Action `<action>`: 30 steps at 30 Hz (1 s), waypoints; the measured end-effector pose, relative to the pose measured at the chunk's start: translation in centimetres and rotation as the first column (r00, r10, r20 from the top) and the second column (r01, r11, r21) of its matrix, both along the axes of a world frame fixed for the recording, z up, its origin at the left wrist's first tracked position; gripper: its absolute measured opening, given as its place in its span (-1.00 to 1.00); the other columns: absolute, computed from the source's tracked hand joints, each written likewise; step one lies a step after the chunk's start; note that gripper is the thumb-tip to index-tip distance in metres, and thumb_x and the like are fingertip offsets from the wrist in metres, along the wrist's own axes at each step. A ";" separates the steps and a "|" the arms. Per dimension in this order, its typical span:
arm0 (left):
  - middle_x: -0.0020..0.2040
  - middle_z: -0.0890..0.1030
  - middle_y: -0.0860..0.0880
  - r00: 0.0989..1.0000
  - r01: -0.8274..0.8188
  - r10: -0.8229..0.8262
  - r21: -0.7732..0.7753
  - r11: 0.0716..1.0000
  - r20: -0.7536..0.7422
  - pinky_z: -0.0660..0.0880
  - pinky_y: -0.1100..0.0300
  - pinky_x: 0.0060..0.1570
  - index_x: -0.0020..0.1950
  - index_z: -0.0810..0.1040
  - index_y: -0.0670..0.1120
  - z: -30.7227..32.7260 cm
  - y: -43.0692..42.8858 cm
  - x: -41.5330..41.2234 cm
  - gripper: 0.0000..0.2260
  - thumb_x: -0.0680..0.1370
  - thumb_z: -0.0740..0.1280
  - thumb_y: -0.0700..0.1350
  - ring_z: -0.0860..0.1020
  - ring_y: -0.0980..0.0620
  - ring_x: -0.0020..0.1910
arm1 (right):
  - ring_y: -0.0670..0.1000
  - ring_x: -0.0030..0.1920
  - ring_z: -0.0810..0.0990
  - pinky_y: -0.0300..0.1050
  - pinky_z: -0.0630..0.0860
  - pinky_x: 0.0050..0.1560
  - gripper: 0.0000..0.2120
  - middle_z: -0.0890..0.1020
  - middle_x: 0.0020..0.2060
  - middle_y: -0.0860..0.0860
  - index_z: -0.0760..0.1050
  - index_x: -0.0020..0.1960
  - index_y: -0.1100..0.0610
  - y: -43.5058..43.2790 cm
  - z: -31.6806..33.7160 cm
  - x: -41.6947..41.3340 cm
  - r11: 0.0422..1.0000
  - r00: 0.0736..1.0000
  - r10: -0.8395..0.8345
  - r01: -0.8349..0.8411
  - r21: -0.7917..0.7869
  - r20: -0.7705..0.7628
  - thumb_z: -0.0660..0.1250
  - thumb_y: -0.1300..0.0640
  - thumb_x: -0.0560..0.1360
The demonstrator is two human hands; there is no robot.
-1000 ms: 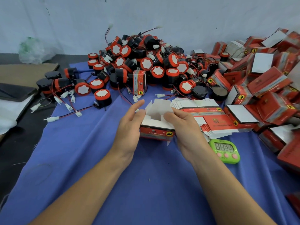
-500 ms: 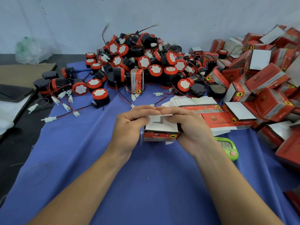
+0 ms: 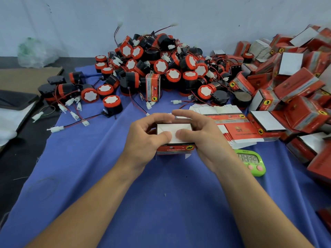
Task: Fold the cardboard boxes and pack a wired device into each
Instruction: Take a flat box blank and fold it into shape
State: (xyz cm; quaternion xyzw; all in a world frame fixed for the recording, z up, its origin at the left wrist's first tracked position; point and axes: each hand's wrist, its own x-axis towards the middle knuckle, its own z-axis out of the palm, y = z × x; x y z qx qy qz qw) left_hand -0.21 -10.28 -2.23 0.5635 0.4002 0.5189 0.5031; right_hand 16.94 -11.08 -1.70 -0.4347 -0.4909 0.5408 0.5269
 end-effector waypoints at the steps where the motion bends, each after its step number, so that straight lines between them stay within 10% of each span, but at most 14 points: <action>1: 0.01 0.75 0.04 1.000 -0.017 0.017 -0.007 1.000 0.005 0.63 0.22 -0.15 -0.02 0.75 0.09 0.0 0.0 0.1 -0.69 0.35 0.42 -0.25 0.71 0.04 -0.02 | 0.14 0.05 0.71 0.07 0.66 0.04 -0.56 0.74 0.05 0.12 0.65 0.22 0.16 -0.1 0.0 -0.2 1.000 0.999 -0.022 0.021 0.021 0.038 0.35 0.52 0.45; 15: -0.06 0.75 0.02 0.988 -0.104 0.109 -0.056 0.993 0.110 0.59 0.28 -0.20 -0.05 0.79 0.11 0.1 -0.6 0.6 -0.73 0.41 0.39 -0.18 0.69 0.09 -0.10 | -0.04 -0.29 0.64 -0.09 0.50 -0.41 -0.64 0.73 -0.24 -0.03 0.75 -0.08 -0.06 -1.0 0.8 -1.2 0.983 0.956 -0.162 0.177 -0.042 0.243 0.19 -0.01 0.67; 19: -0.05 0.76 0.01 0.990 -0.083 0.087 -0.034 0.996 0.107 0.58 0.28 -0.19 -0.05 0.79 0.08 0.1 -0.8 0.7 -0.75 0.41 0.39 -0.17 0.70 0.07 -0.09 | -0.10 -0.22 0.66 -0.14 0.53 -0.25 -0.63 0.75 -0.19 -0.07 0.75 -0.10 -0.13 -0.9 0.6 -1.3 0.991 0.958 -0.128 0.136 -0.011 0.255 0.18 -0.16 0.60; 26: 0.33 0.62 0.18 0.987 -0.158 0.162 0.186 0.970 -0.007 0.48 0.20 0.31 0.38 0.56 0.20 -0.4 -1.2 0.4 -0.56 0.50 0.37 0.18 0.53 0.18 0.36 | 0.07 0.01 0.65 -0.11 0.55 0.05 -0.73 0.72 -0.05 0.11 0.69 0.15 0.11 -0.8 1.1 -0.6 0.985 0.999 -0.034 0.041 0.168 -0.042 0.37 0.23 0.48; 30: 0.44 0.51 0.21 0.995 -0.090 0.091 0.016 0.996 -0.033 0.44 0.05 0.42 0.41 0.40 0.38 -1.2 -0.7 1.0 -0.40 0.36 0.41 0.24 0.47 0.21 0.43 | -0.03 -0.07 0.67 -0.17 0.60 0.01 -0.50 0.73 -0.20 -0.04 0.69 0.04 0.00 -1.3 1.1 -1.2 0.919 0.962 -0.186 0.099 0.382 0.199 0.32 0.51 0.33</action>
